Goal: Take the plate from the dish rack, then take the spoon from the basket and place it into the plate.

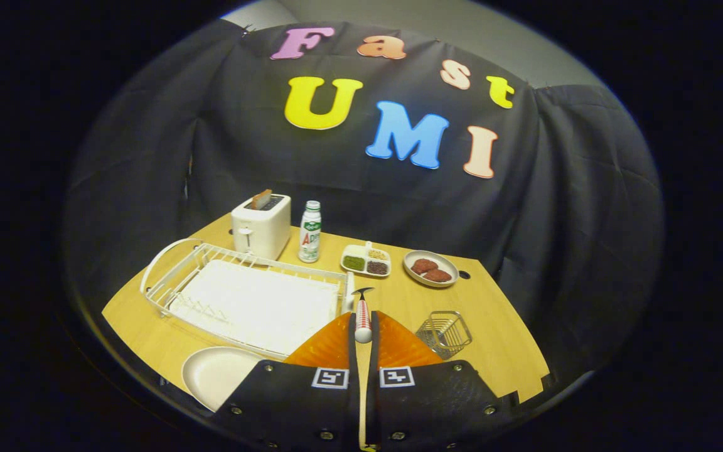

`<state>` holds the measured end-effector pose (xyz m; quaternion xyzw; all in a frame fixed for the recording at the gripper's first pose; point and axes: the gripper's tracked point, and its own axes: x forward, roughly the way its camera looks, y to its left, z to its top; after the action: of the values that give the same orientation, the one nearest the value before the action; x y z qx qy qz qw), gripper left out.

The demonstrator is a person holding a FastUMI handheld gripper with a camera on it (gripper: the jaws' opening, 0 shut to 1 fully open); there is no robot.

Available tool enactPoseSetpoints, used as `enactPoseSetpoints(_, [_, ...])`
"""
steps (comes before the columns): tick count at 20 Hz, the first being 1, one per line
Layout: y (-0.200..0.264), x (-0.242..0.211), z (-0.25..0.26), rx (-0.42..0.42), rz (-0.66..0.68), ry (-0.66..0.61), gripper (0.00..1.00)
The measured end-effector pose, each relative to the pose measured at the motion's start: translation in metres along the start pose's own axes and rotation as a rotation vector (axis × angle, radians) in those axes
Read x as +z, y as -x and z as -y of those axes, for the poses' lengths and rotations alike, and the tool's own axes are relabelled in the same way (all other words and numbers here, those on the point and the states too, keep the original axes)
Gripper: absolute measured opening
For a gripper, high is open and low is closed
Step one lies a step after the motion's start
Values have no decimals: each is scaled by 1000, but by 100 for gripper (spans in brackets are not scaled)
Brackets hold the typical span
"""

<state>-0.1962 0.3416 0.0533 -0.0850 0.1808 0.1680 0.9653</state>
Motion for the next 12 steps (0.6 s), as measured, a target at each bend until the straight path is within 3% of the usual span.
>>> enactPoseSetpoints(7, [49, -23, -88, 239, 6, 96, 4])
enactPoseSetpoints(12, [75, -52, -123, 358, -24, 160, 4])
